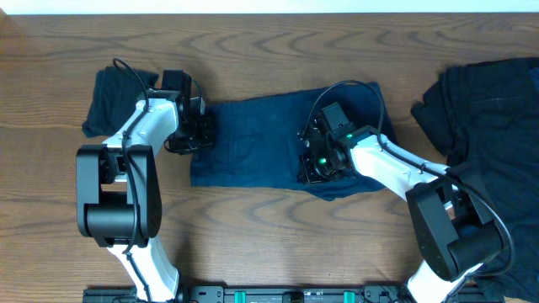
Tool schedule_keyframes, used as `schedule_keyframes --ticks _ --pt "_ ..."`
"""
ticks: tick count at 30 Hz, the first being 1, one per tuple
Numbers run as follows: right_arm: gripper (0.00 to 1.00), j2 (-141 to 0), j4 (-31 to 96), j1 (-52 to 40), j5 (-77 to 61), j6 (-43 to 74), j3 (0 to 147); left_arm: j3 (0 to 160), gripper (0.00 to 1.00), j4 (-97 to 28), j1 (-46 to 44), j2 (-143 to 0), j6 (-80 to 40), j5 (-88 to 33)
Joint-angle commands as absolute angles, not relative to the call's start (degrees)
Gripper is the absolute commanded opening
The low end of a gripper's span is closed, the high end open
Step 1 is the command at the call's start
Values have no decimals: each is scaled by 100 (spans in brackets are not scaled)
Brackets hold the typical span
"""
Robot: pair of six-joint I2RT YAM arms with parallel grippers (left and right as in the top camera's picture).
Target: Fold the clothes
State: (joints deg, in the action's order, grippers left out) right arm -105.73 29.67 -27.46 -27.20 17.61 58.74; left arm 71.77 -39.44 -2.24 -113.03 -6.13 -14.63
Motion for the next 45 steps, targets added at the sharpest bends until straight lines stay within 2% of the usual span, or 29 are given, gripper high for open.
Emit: schedule_keyframes --ticks 1,3,9,12,15,22,32,45 --pt "3 -10608 2952 -2781 -2744 1826 5863 6866 40 -3931 -211 -11638 -628 -1479" --pt "3 -10608 2952 -2781 -2744 1826 5863 6866 39 -3916 -211 -11638 -628 -1479" --pt "3 -10608 2950 -2781 -2744 1826 5863 6866 21 -3909 -211 -11638 -628 -1479" --pt "3 -10608 2936 -2781 -2744 1826 5863 6866 19 -3911 -211 -11638 -628 -1479" --pt "3 -10608 2932 -2781 -2744 1826 5863 6869 6 -3896 -211 -11638 -626 -1479" --pt "3 -10464 3050 -2663 -3173 1839 6117 7210 6 -4248 -211 -11583 -624 -1472" --pt "4 -9878 3295 -2429 -3146 1846 6766 7830 6 -4860 -211 -10709 -628 -1435" --pt "1 -10575 3011 -2716 -2943 2604 6761 8947 6 -5835 -211 -10348 -628 -1437"
